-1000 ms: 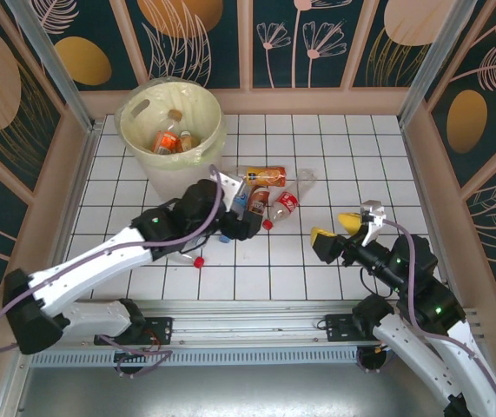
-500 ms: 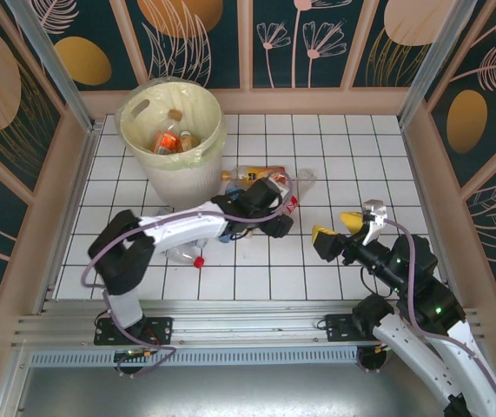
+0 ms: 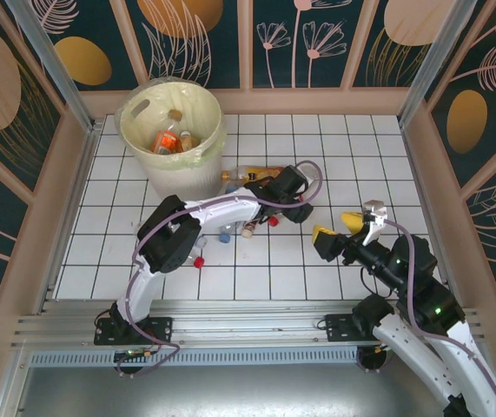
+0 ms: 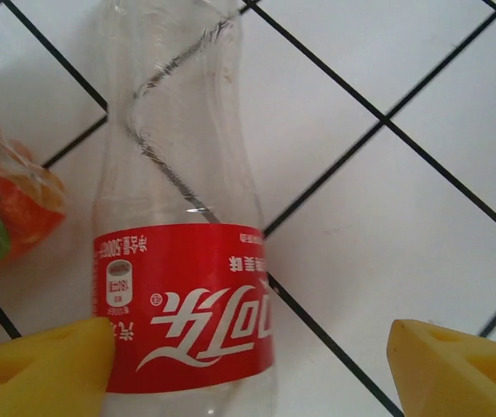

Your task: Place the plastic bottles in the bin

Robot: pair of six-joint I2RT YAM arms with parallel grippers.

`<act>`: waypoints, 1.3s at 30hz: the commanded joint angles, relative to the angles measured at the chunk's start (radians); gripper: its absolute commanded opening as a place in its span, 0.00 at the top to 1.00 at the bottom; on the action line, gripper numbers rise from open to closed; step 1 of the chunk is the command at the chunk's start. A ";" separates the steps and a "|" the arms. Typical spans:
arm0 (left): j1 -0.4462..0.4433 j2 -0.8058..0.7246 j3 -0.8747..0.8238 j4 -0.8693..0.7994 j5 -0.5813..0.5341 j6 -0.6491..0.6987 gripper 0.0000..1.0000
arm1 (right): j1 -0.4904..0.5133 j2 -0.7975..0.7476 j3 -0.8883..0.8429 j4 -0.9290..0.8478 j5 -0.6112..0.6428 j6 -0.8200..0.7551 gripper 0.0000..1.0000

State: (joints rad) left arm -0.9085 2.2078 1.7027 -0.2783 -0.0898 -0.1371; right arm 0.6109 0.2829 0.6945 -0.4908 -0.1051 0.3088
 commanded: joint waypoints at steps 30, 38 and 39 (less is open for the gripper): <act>0.031 0.110 0.144 -0.099 0.131 0.020 0.39 | 0.010 -0.012 -0.010 0.017 0.022 0.000 0.01; 0.031 -0.027 0.078 -0.034 0.202 -0.048 0.45 | 0.009 -0.020 -0.009 0.019 0.025 0.000 0.01; 0.031 -0.042 0.071 -0.028 0.211 -0.055 0.45 | 0.008 -0.022 -0.010 0.020 0.025 0.000 0.01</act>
State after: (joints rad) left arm -0.8787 2.2566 1.7828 -0.3454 0.0734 -0.1532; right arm 0.6106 0.2813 0.6945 -0.4904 -0.0967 0.3092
